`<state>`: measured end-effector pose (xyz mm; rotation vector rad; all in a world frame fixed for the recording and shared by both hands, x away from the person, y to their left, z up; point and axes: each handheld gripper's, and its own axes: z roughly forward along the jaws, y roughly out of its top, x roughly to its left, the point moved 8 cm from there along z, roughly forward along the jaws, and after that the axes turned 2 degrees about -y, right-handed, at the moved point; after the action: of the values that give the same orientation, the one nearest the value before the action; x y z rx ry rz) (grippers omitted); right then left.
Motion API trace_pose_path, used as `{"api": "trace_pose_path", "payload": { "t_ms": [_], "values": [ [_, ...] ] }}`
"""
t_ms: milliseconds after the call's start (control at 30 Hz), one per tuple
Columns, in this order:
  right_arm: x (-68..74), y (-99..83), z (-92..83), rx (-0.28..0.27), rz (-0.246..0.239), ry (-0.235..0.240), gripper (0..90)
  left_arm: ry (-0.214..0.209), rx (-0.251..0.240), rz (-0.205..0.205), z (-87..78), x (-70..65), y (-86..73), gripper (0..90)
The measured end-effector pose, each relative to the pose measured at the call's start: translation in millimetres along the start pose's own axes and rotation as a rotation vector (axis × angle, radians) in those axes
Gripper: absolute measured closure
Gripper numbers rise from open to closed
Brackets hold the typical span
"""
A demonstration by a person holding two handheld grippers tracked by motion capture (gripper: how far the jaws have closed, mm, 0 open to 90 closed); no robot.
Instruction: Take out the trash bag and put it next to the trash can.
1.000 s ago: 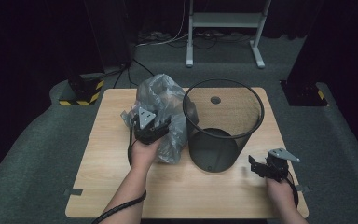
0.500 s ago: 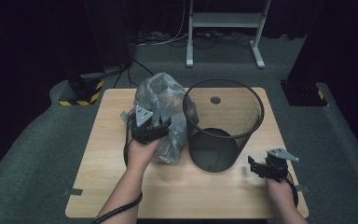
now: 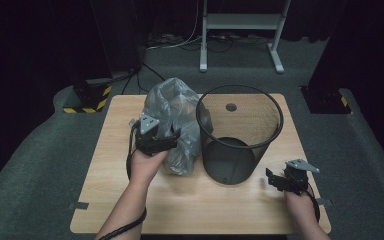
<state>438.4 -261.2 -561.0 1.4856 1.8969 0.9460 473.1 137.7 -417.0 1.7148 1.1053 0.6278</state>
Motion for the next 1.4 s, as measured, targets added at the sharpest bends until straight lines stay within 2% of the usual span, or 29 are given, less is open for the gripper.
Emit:
{"api": "trace_pose_path", "payload": {
  "t_ms": [300,400,633,833,1033,1167,1200,1233,1267,1333,1400],
  "values": [
    [2.4,0.0,-0.3,0.004,-0.006,0.008,16.8,-0.008,0.038,-0.009,-19.3,6.3,-11.6,13.8],
    [4.7,0.5,1.0,0.005,-0.014,0.014,16.8,0.003,0.059,0.001,-29.2,12.0,-19.5,13.8],
    [4.8,-0.8,0.8,0.01,-0.006,0.019,16.8,0.018,0.079,-0.015,-48.6,23.5,-33.8,13.8],
    [2.3,0.0,-0.4,0.005,-0.003,0.015,16.8,0.041,0.113,-0.033,-71.7,36.9,-56.4,13.8],
    [0.3,-0.2,-3.1,0.001,0.006,0.016,16.8,0.046,0.157,-0.043,-81.2,40.8,-74.9,13.9],
    [-2.6,1.2,-4.4,-0.006,0.017,0.017,16.9,0.026,0.221,-0.066,-79.0,41.2,-97.0,14.5],
    [-2.9,1.4,-4.2,-0.009,0.015,0.017,16.9,0.026,0.221,-0.066,-79.0,41.2,-97.0,14.5],
    [-2.9,1.6,-4.0,-0.011,0.015,0.02,16.9,0.027,0.252,-0.074,-71.6,41.9,-109.8,14.5],
    [-2.9,1.6,-4.0,-0.011,0.015,0.02,16.9,0.027,0.252,-0.074,-71.6,41.9,-109.8,14.5],
    [-2.7,0.3,-2.3,0.0,0.017,0.017,16.9,0.019,0.318,-0.085,-56.0,43.6,-130.7,14.5],
    [-2.3,-1.0,-1.0,0.008,0.007,0.022,16.8,0.019,0.336,-0.076,-50.7,44.4,-136.8,14.8]
  ]
}}
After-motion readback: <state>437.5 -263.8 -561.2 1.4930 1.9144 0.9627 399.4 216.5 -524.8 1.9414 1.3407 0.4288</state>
